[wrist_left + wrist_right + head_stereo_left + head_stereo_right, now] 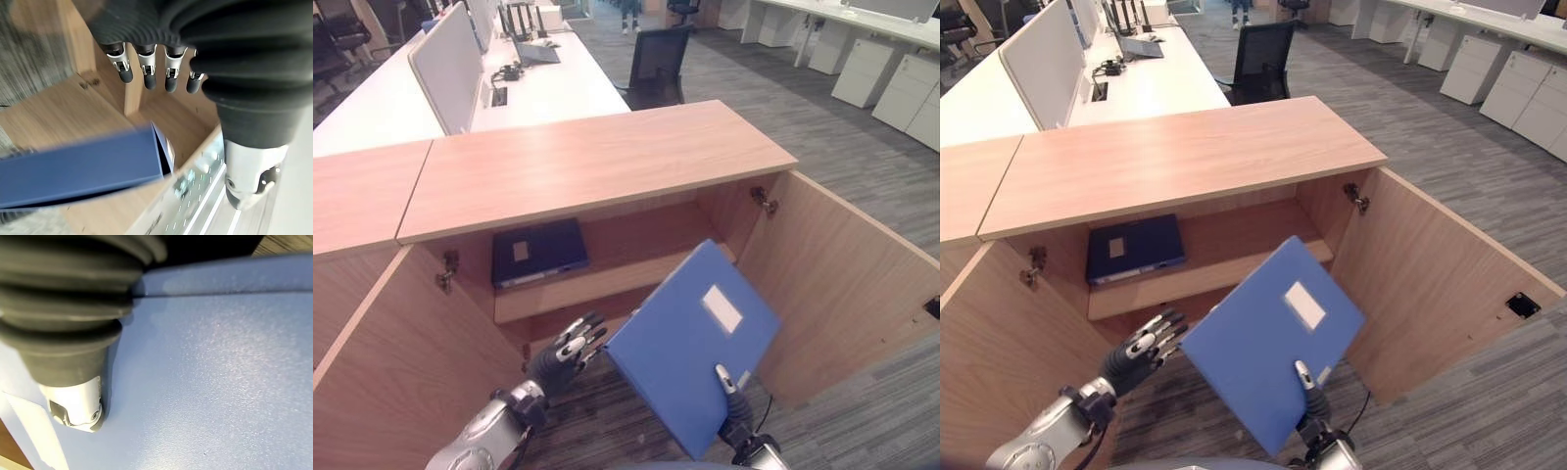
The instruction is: Put the empty folder in the office cabinet
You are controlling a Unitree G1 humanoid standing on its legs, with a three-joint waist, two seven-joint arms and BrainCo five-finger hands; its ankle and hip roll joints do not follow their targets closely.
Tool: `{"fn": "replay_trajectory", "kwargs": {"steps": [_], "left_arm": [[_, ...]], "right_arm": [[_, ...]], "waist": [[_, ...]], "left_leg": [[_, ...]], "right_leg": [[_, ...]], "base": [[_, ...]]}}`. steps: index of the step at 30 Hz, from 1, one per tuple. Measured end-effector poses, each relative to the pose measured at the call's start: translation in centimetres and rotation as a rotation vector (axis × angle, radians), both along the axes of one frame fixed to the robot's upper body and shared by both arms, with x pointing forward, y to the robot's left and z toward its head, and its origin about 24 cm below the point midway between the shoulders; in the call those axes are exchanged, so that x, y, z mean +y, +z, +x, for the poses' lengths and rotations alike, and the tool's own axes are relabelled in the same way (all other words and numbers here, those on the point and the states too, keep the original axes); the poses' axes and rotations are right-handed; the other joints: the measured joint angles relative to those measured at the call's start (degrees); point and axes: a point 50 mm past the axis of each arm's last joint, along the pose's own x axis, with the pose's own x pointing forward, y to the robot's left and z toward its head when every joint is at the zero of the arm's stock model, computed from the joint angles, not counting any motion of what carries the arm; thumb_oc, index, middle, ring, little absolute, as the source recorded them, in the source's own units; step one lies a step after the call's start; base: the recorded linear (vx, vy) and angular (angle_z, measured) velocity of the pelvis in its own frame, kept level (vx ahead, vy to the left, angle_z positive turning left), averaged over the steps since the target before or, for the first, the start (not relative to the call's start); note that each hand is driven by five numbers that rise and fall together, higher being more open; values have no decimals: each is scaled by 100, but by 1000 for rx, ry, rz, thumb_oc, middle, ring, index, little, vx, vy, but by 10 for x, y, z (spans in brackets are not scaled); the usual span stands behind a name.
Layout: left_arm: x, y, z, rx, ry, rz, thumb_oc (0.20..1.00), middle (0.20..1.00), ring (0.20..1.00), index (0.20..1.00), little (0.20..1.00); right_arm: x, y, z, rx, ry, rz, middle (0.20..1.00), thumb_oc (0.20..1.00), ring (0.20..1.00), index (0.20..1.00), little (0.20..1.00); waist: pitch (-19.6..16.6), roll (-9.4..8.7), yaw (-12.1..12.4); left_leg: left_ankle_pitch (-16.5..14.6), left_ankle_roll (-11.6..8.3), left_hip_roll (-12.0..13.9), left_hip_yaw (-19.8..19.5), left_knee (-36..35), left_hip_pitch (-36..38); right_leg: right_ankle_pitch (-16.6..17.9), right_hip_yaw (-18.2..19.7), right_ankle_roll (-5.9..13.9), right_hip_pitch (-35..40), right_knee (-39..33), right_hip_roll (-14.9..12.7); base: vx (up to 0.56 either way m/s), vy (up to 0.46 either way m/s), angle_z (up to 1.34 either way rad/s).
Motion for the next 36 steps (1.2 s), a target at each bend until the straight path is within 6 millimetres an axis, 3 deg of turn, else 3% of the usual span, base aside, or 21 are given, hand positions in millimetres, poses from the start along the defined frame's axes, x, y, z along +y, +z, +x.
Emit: {"fn": "replay_trajectory", "kwargs": {"steps": [8, 11, 12, 14, 16, 17, 19, 21, 23, 24, 25, 27, 28, 30, 33, 34, 36], "left_arm": [[2, -29, -6, 129, 169, 54, 1000, 1000, 1000, 1000, 1000], [1, -37, -8, 173, 175, 63, 1000, 1000, 1000, 1000, 1000], [0, -35, -3, 173, 200, 30, 1000, 1000, 1000, 1000, 1000], [0, -32, 2, 163, 195, 19, 1000, 1000, 1000, 1000, 1000], [-4, -36, 3, 187, 192, 7, 1000, 1000, 1000, 1000, 1000], [-9, -39, -1, 203, 185, -1, 1000, 1000, 1000, 1000, 1000], [-14, -41, -3, 218, 183, -19, 1000, 1000, 1000, 1000, 1000], [-19, -46, -2, 243, 214, -59, 1000, 1000, 1000, 1000, 1000], [-22, -49, 1, 257, 227, -72, 1000, 1000, 1000, 1000, 1000], [-21, -50, 3, 258, 238, -73, 1000, 1000, 1000, 1000, 1000], [-20, -52, 0, 274, 259, -74, 1000, 1000, 1000, 1000, 1000], [-21, -53, -3, 291, 267, -90, 1000, 1000, 1000, 1000, 1000], [-21, -50, 0, 280, 267, -93, 1000, 1000, 1000, 1000, 1000], [-17, -45, 3, 255, 263, -87, 1000, 1000, 1000, 1000, 1000], [-8, -38, 3, 221, 283, -77, 1000, 1000, 1000, 1000, 1000], [-6, -36, 2, 220, 268, -60, 1000, 1000, 1000, 1000, 1000], [-2, -36, 0, 228, 266, -53, 1000, 1000, 1000, 1000, 1000]], "right_arm": [[6, -1, 2, 45, 16, -11, 200, 200, 200, 200, 200], [10, 0, 6, 43, 43, -11, 200, 200, 200, 200, 200], [19, 4, 17, 15, 68, 1, 200, 200, 200, 200, 200], [27, 10, 29, -20, 94, 10, 200, 200, 200, 200, 200], [24, 13, 36, -42, 100, -8, 200, 200, 200, 200, 200], [21, 15, 38, -49, 103, -16, 200, 200, 200, 200, 200], [16, 15, 39, -51, 100, -31, 200, 200, 200, 200, 200], [8, 15, 39, -40, 74, -50, 200, 200, 200, 200, 200], [4, 13, 38, -24, 57, -63, 200, 200, 200, 200, 200], [4, 14, 39, -23, 54, -65, 200, 200, 200, 200, 200], [6, 14, 40, -22, 59, -58, 200, 200, 200, 200, 200], [6, 13, 37, -19, 67, -61, 200, 200, 200, 200, 200], [6, 11, 35, -7, 55, -55, 200, 200, 200, 200, 200], [8, 9, 29, 10, 56, -47, 200, 200, 200, 200, 200], [19, 5, 21, 41, 77, -13, 200, 200, 200, 200, 200], [24, 5, 22, 37, 89, 1, 200, 200, 200, 200, 200], [27, 7, 25, 28, 111, 4, 200, 200, 200, 200, 200]], "waist": [[-265, 66, -2], [-290, -8, -1], [-158, -130, 23], [39, -282, 56], [251, -255, 209], [322, -245, 246], [407, -109, 209], [535, 5, 167], [605, 96, 176], [629, 126, 232], [616, 132, 359], [502, 281, 350], [479, 318, 286], [470, 277, 295], [326, 162, 308], [302, 149, 335], [303, 231, 333]], "left_leg": [[2, -23, 40, -13, 3, -78], [63, -114, 144, -23, 27, -129], [-86, -297, 380, -125, 807, -588], [-123, -349, 519, -419, 1404, -871], [-112, -425, 619, -993, 2410, -1416], [-147, -439, 618, -1202, 2544, -1600], [-169, -414, 573, -1257, 2227, -1781], [-138, -426, 333, -1360, 1356, -1850], [-99, -441, 258, -1516, 538, -1878], [-15, -489, 271, -1587, 87, -1874], [6, -467, 276, -1596, 168, -1713], [-269, -360, 304, -1664, 356, -1478], [42, -361, 249, -1544, 198, -1365], [297, -76, 97, -1283, 124, -1156], [234, 117, -198, -1015, 116, -973], [177, 195, -314, -911, 99, -928], [143, 259, -353, -833, 99, -925]], "right_leg": [[-20, 3, -31, -66, 0, 49], [-53, -17, -89, -100, 33, 189], [-374, -5, -495, -465, 619, 287], [-498, 34, -501, -538, 794, 298], [-541, 127, -602, -475, 762, 353], [-522, 123, -643, -519, 748, 338], [-499, 77, -688, -580, 718, 284], [-496, 26, -692, -702, 634, 135], [-482, 25, -685, -724, 459, 160], [-427, 41, -601, -764, 357, 203], [-387, 221, -541, -780, 328, 196], [-339, 308, -465, -775, 246, 243], [-258, 340, -324, -612, 56, 170], [-186, 359, -206, -492, 41, -34], [-108, 484, 3, -506, 171, -343], [-160, 586, 200, -644, 419, -474], [-204, 642, 230, -854, 722, -583]], "base": [[6, -103, 1], [-63, -255, 2], [-4, -190, 17], [42, -93, 11], [-15, 9, -11], [44, 20, -15], [37, 74, 1], [55, 116, 11], [157, 168, 17], [277, 262, -25], [307, 270, -49], [301, 280, -63], [315, 344, -48], [182, 232, -39], [159, 273, -32], [122, 265, -29], [47, 218, -24]]}}
